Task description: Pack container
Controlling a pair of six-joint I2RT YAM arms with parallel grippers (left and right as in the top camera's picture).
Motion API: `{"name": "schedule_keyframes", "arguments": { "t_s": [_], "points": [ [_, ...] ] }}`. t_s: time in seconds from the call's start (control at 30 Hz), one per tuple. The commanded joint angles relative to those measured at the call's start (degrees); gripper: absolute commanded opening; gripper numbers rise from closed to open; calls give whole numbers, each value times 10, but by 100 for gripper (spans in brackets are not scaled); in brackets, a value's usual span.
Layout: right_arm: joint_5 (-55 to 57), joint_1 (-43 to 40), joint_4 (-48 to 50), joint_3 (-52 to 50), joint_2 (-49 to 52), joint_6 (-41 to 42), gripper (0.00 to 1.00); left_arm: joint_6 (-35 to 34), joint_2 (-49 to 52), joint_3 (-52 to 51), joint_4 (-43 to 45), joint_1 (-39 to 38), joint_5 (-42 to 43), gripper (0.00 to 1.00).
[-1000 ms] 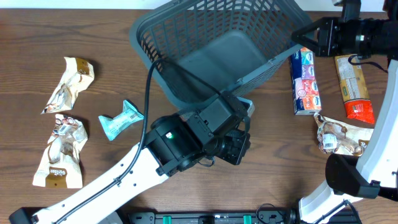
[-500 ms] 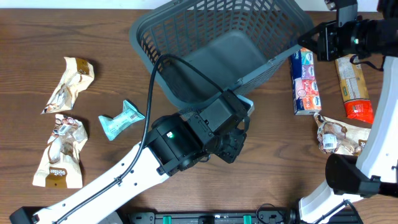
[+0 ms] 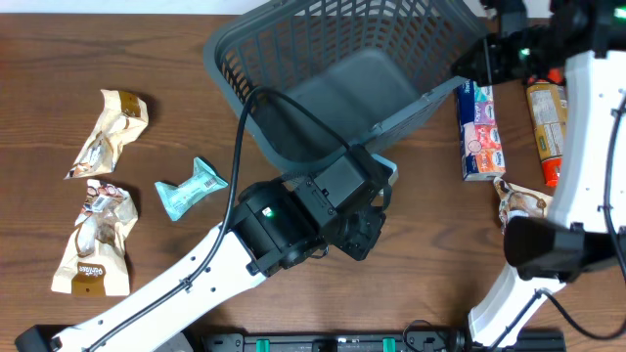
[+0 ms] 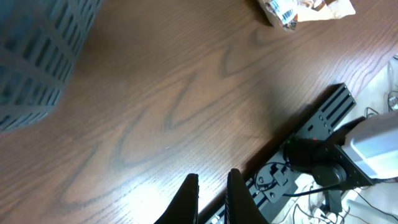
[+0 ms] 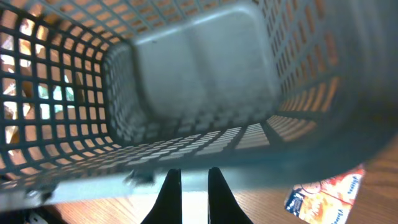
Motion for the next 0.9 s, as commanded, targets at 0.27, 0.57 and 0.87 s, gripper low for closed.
{"name": "schedule_keyframes", "arguments": {
  "t_s": [0.27, 0.57, 0.87],
  "points": [
    [13, 37, 38, -2, 34, 5, 1, 2, 1, 2, -17, 1, 10, 6],
    [47, 37, 16, -1, 35, 5, 1, 2, 1, 2, -17, 1, -16, 6],
    [60, 37, -11, -2, 35, 8, 1, 3, 1, 2, -15, 8, -89, 6]
  ]
}}
